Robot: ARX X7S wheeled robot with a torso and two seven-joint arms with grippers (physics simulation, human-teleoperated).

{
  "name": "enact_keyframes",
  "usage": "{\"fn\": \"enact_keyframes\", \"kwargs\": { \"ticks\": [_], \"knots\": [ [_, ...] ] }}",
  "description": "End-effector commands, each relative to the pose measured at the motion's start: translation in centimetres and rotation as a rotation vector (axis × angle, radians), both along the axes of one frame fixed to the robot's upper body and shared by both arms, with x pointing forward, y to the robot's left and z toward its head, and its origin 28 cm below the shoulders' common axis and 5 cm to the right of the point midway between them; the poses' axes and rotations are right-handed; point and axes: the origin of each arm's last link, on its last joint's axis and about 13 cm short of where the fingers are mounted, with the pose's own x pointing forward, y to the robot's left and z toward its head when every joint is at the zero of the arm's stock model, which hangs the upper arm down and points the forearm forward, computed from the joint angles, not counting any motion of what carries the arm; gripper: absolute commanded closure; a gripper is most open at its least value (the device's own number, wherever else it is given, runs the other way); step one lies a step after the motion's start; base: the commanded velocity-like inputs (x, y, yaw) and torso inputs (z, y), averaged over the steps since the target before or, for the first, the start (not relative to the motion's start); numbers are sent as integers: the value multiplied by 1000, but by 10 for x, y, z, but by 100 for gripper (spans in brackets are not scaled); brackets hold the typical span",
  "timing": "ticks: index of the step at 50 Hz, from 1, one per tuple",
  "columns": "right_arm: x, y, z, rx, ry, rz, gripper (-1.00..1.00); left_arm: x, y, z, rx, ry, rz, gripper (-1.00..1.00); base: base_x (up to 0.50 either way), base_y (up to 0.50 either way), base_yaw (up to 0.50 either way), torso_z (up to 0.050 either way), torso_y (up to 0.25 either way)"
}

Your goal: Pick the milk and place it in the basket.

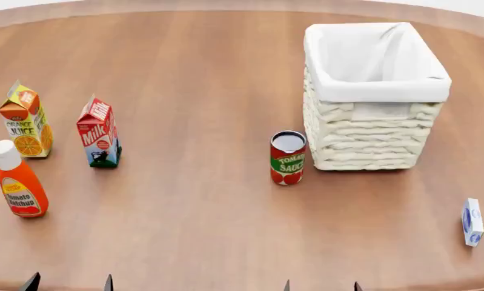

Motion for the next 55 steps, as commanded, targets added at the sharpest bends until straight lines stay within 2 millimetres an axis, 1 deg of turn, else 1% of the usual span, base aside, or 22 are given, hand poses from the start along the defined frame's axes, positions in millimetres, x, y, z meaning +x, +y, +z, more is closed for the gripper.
{"fn": "enact_keyframes", "kwargs": {
  "ticks": [1, 9, 14, 15, 16, 17, 20, 22, 23, 24, 25, 27, 28, 30, 32, 33, 36, 40, 42, 46, 51, 55],
  "knots": [
    [-2, 0, -2, 1, 9, 2, -100, -1, 1, -2, -5, 7, 4, -100, 0, 0, 0, 0, 0],
    [0, 0, -6, -19, 28, 21, -100, 1, 3, -4, -15, 14, 11, -100, 0, 0, 0, 0, 0],
    [2, -2, -6, -15, 43, -9, -100, 2, 4, -4, -13, 10, 19, -100, 0, 0, 0, 0, 0],
    [-2, 5, -14, 6, 83, -88, -100, -3, -4, -29, 32, 127, 36, -100, 0, 0, 0, 0, 0],
    [1, 0, -1, 1, 18, 4, -100, 1, 0, -3, -29, 39, -1, -100, 0, 0, 0, 0, 0],
    [1, 0, 1, -3, 16, -3, -100, 0, 0, -1, -25, 33, 0, -100, 0, 0, 0, 0, 0],
    [5, -6, 21, -15, -21, -1, -100, 2, 3, 10, -9, 8, -6, -100, 0, 0, 0, 0, 0],
    [9, -15, 54, 164, -75, 18, -100, 4, 11, 29, 38, -56, -49, -100, 0, 0, 0, 0, 0],
    [9, -17, 59, 160, -83, 17, -100, 5, 12, 33, 42, -71, -50, -100, 0, 0, 0, 0, 0],
    [9, -27, 86, 155, -153, 4, -100, 8, 24, 53, 35, -122, -19, -100, 0, 0, 0, 0, 0],
    [7, -35, 105, 190, -185, 27, -100, 9, 33, 70, 22, -161, 5, -100, 0, 0, 0, 0, 0],
    [1, -45, 129, 163, -260, 16, -100, 8, 45, 92, 28, -226, 42, -100, 0, 0, 0, 0, 0],
    [-7, -57, 154, 160, -316, 27, -100, 4, 59, 116, 15, -290, 85, -100, 0, 0, 0, 0, 0],
    [-21, -69, 180, 123, -388, 34, -100, -4, 74, 142, 27, -377, 150, -100, 0, 0, 0, 0, 0],
    [-34, -78, 198, 57, -444, 41, -100, -14, 85, 162, -6, -429, 183, -100, 0, 0, 0, 0, 0],
    [-47, -85, 215, 14, -494, 52, -100, -22, 92, 178, -19, -498, 211, -100, 0, 0, 0, 0, 0],
    [-67, -92, 237, -17, -560, 58, -100, -39, 101, 202, -42, -571, 252, -100, 0, 0, 0, 0, 0],
    [-96, -106, 270, -13, -692, -43, -100, -64, 108, 229, -37, -684, 258, -100, 0, 0, 0, 0, 0],
    [-107, -109, 279, 16, -744, -58, -100, -79, 112, 244, -11, -755, 276, -100, 0, 0, 0, 0, 0],
    [-124, -111, 288, -6, -788, -83, -100, -92, 116, 255, 10, -803, 303, -100, 0, 0, 0, 0, 0],
    [-134, -114, 288, -25, -805, -95, -100, -94, 116, 256, 18, -812, 315, -100, 0, 0, 0, 0, 0],
    [-133, -115, 286, -41, -794, -118, -100, -92, 115, 254, 20, -808, 311, -100, 0, 158, 0, 0, 0]
  ]
}}
